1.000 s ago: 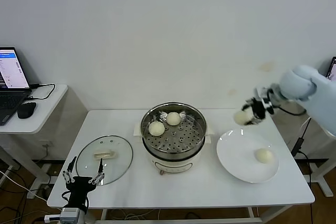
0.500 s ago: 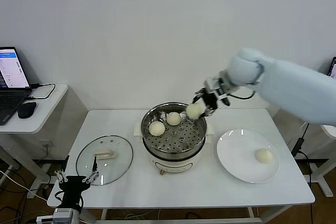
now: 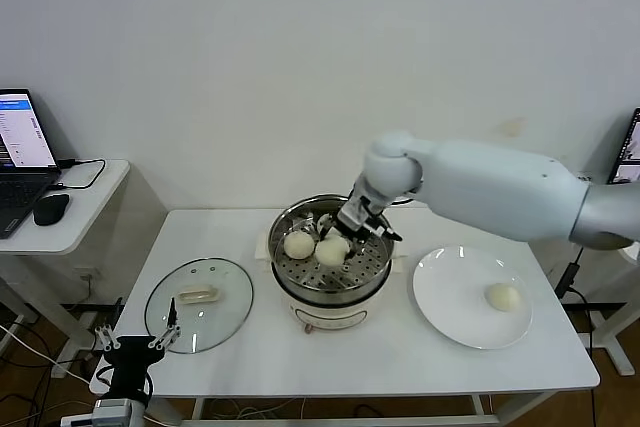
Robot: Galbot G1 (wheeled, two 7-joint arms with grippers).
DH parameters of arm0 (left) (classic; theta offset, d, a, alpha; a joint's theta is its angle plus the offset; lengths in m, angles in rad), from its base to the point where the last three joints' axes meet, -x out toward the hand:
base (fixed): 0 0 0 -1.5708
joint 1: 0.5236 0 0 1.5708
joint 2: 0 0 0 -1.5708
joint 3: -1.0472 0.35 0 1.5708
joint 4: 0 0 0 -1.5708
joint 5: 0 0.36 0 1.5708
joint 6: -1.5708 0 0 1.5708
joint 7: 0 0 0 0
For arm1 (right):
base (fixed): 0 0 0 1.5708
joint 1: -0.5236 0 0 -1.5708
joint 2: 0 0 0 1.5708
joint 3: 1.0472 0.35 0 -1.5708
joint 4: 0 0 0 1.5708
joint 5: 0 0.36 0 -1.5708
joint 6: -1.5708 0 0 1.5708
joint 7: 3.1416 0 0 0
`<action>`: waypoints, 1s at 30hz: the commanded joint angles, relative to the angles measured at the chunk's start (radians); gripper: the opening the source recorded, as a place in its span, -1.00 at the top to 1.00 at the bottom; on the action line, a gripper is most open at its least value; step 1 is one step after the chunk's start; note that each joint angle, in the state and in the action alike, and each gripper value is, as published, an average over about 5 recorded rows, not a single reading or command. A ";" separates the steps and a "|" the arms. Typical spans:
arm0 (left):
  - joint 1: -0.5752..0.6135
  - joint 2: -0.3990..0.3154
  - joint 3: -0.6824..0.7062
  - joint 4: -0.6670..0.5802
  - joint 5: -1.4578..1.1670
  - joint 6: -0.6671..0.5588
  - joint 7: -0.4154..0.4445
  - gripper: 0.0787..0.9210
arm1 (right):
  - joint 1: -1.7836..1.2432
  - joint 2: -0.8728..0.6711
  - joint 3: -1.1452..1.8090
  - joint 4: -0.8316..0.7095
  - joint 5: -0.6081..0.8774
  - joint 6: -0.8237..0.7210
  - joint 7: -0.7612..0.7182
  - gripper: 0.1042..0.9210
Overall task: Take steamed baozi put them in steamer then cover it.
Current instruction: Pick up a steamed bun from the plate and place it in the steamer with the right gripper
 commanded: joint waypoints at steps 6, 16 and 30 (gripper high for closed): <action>0.002 -0.002 0.000 0.006 -0.009 -0.007 -0.005 -0.77 | -0.042 0.068 -0.049 -0.008 -0.183 0.227 0.019 -0.28; 0.002 -0.005 0.001 0.004 -0.009 -0.007 -0.008 -0.77 | -0.067 0.072 -0.048 -0.010 -0.216 0.241 0.021 -0.30; -0.009 0.003 0.006 0.000 -0.009 -0.005 -0.007 -0.77 | 0.065 -0.126 0.029 0.065 -0.096 -0.007 0.017 -0.76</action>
